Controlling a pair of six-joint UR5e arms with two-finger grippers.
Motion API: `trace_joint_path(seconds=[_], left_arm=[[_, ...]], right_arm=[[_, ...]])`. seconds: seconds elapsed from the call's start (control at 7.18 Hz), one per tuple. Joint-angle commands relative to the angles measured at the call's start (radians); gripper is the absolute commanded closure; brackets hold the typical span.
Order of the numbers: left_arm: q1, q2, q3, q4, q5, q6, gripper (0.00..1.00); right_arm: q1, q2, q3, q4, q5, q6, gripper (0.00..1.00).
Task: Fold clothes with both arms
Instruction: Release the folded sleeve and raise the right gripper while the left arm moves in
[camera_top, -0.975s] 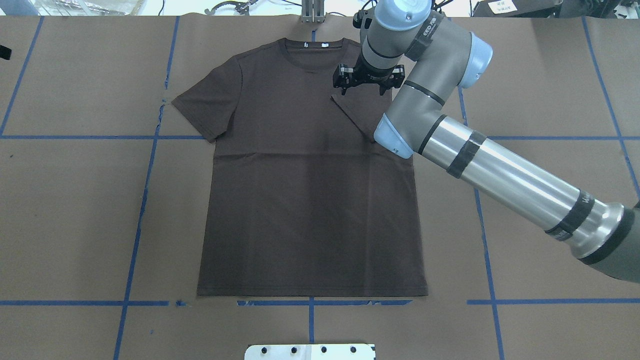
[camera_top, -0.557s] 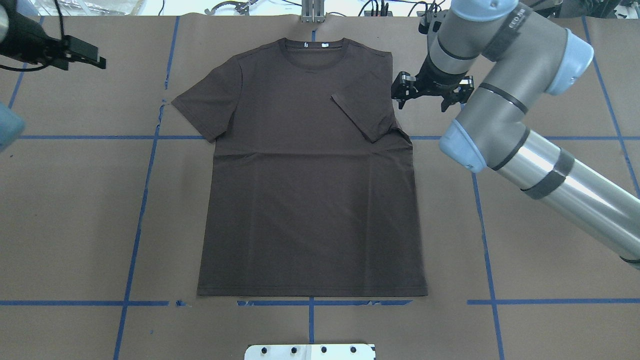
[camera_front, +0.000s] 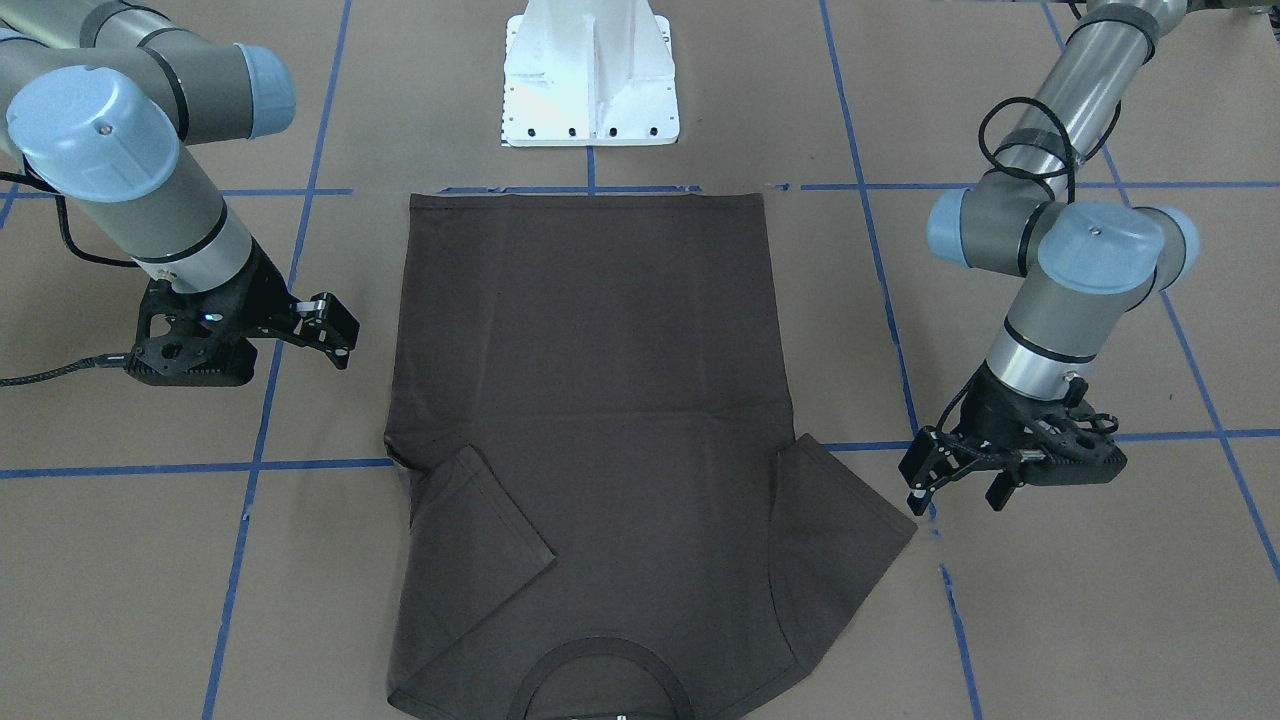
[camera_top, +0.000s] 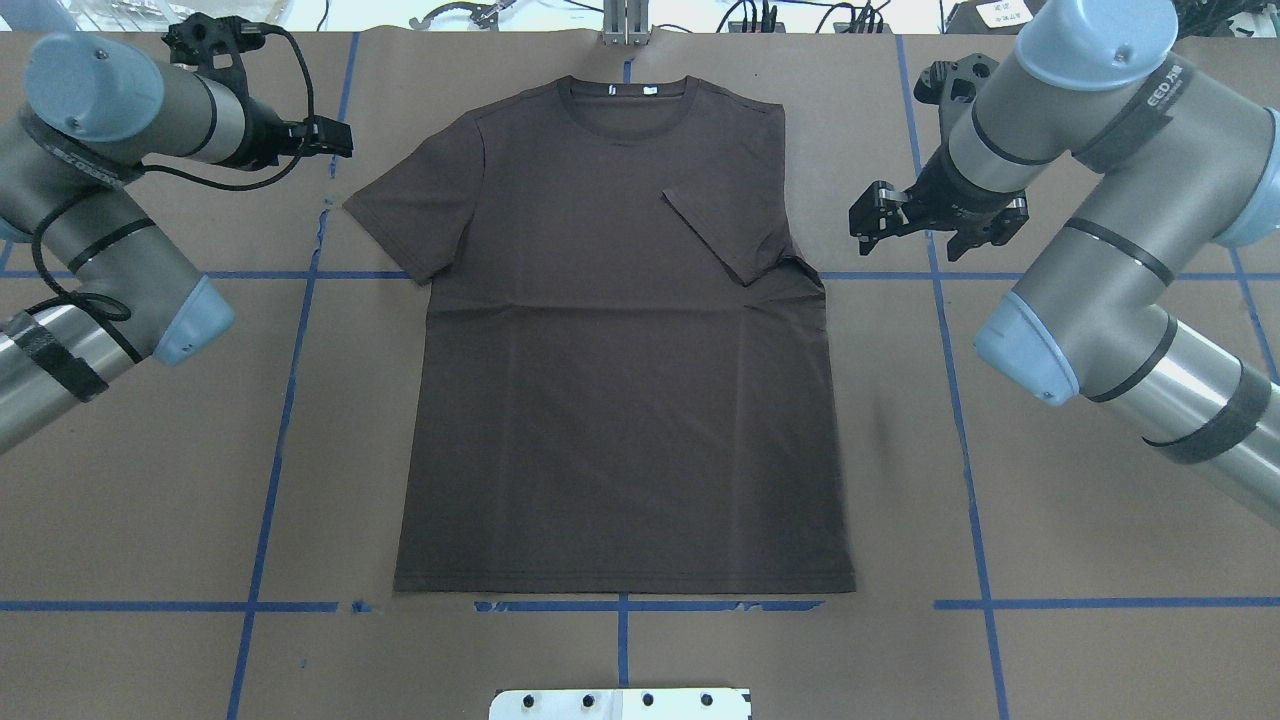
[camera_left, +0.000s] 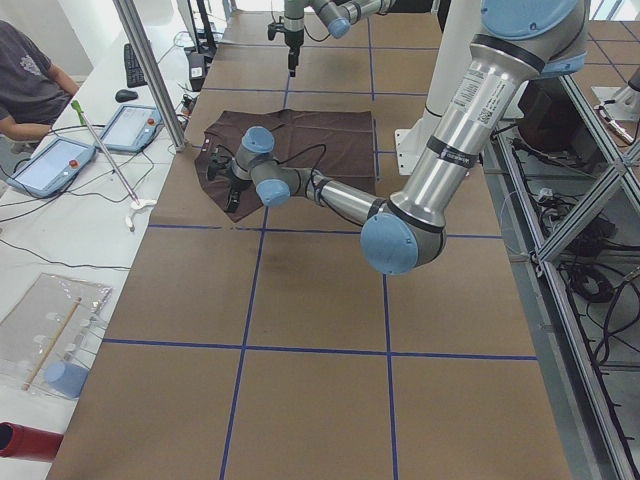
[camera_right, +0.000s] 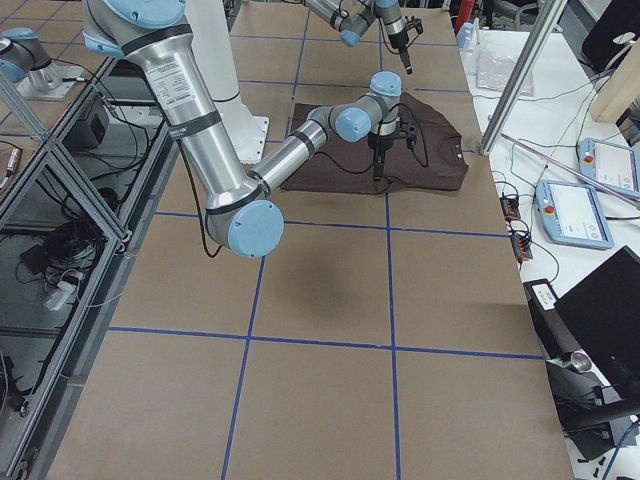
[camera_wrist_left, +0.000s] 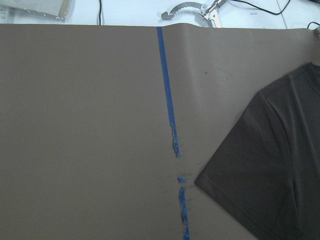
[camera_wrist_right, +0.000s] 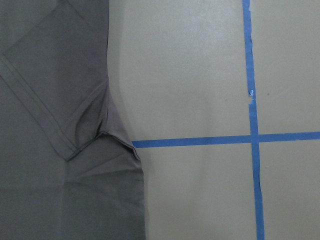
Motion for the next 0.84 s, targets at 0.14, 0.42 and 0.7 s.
trace_joint_path(seconds=[0.14,0.42,0.7], left_arm=[[0.068,-0.054,0.138,-0.079,0.096,-0.037,0.00],[0.094,-0.077,0.174,-0.079,0.127,-0.052,0.00],[0.095,-0.074,0.182,-0.087,0.129,-0.051,0.01]], right_arm=[[-0.012,0.000,0.009,0.001,-0.003,0.007,0.00],[-0.012,0.002,0.006,0.000,-0.003,0.007,0.00],[-0.012,0.002,0.003,0.000,-0.004,0.007,0.00]])
